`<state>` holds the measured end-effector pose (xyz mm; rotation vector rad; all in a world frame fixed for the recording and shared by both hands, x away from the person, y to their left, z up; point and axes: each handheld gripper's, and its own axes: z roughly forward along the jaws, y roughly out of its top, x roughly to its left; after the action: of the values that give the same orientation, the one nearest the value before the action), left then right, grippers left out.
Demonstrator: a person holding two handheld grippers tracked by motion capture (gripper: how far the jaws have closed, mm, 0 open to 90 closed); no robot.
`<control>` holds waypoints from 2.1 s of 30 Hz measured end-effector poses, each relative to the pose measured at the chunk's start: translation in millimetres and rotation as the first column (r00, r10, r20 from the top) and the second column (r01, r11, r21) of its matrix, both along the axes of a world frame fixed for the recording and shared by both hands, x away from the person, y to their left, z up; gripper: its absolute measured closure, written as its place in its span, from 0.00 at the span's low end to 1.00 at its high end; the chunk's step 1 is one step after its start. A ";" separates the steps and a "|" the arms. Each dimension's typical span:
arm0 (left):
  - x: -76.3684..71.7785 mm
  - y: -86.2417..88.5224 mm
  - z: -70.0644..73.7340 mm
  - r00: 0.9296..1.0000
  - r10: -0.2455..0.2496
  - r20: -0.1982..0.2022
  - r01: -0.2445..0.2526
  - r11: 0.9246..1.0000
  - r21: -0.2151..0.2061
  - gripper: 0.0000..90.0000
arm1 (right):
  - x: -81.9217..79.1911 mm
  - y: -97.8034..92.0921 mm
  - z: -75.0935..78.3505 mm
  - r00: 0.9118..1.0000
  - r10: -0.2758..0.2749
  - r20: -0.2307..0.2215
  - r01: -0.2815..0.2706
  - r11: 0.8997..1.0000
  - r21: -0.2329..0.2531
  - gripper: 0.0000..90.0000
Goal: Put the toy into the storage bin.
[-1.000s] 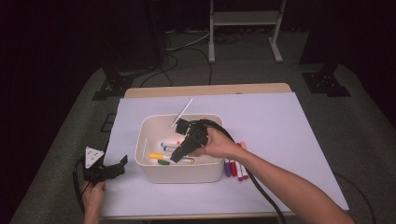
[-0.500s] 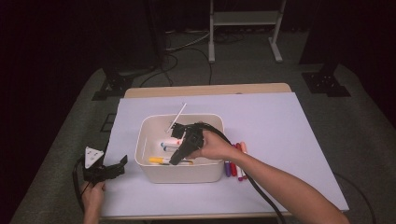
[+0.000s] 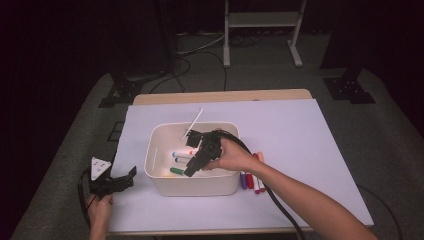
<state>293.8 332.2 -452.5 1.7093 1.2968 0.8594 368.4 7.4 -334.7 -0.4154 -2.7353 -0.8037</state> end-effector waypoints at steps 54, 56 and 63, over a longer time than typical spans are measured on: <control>-0.3 -1.1 -0.3 1.000 0.004 0.001 -0.004 1.000 0.008 0.00 | -10.4 -234.3 -28.1 0.895 -0.444 0.038 0.434 0.889 0.143 0.57; -0.3 -1.1 -0.3 1.000 0.004 0.002 -0.004 1.000 0.008 0.00 | -9.8 -236.1 -35.1 0.892 -0.450 0.042 0.442 0.888 0.130 0.57; -0.3 -1.0 -0.3 1.000 0.004 0.002 -0.004 1.000 0.007 0.00 | -9.4 -238.2 -58.5 0.881 -0.472 0.027 0.467 0.878 0.107 0.57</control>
<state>293.6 331.2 -452.7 1.7116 1.2977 0.8686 359.0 -230.8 -393.2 -1.0812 -2.6553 -1.0679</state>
